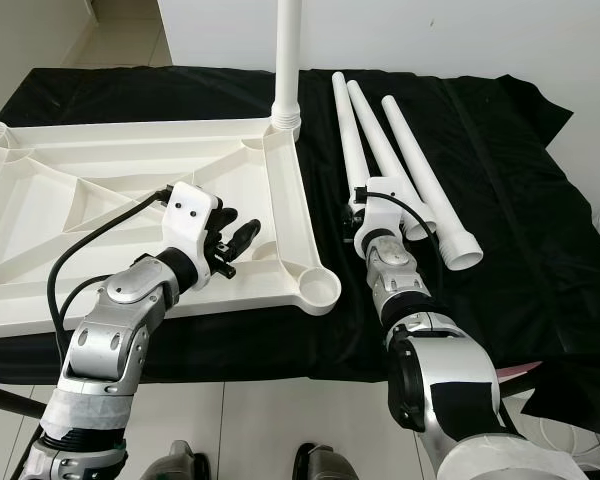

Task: Building children table

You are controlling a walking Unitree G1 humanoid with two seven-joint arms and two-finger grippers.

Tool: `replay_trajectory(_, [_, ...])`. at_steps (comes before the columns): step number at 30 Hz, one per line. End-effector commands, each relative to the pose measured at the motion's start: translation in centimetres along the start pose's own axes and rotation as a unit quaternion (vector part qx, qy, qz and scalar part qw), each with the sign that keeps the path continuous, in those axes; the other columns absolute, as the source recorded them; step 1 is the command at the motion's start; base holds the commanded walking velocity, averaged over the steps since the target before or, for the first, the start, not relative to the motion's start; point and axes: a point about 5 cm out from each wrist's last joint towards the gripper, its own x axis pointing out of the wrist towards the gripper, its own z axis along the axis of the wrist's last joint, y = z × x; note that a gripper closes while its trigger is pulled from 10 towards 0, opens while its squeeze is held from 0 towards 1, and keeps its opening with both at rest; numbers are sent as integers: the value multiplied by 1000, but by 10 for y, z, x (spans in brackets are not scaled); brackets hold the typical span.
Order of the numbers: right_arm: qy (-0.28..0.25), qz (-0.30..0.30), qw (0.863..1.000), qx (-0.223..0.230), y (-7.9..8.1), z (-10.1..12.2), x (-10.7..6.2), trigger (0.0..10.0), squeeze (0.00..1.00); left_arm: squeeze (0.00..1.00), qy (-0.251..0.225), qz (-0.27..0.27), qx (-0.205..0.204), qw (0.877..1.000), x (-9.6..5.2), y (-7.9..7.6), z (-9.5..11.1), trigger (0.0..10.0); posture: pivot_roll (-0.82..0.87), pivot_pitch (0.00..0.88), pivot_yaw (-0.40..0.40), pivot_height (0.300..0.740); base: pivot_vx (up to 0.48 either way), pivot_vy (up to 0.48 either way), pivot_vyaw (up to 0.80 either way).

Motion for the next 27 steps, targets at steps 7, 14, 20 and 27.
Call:
replay_trajectory(7, [-33,14,998,45,7,-4,-4,0,0,0,3,37,-1,999,-1,3,0,10000,98,144,1,740,0,0,0])
replay_trajectory(14, [-103,-1,994,34,6,2,-10,10000,0,0,2,38,-2,999,1,2,0,10000,94,137,-5,740,0,0,0])
replay_trajectory(20, [-194,22,980,46,11,22,-16,10000,0,0,-2,40,-6,999,3,5,0,10000,83,121,-13,740,0,0,0])
replay_trajectory(27, [-298,62,952,43,21,60,-22,10000,0,0,-9,35,-16,999,5,9,2,10000,74,115,-15,740,0,0,0])
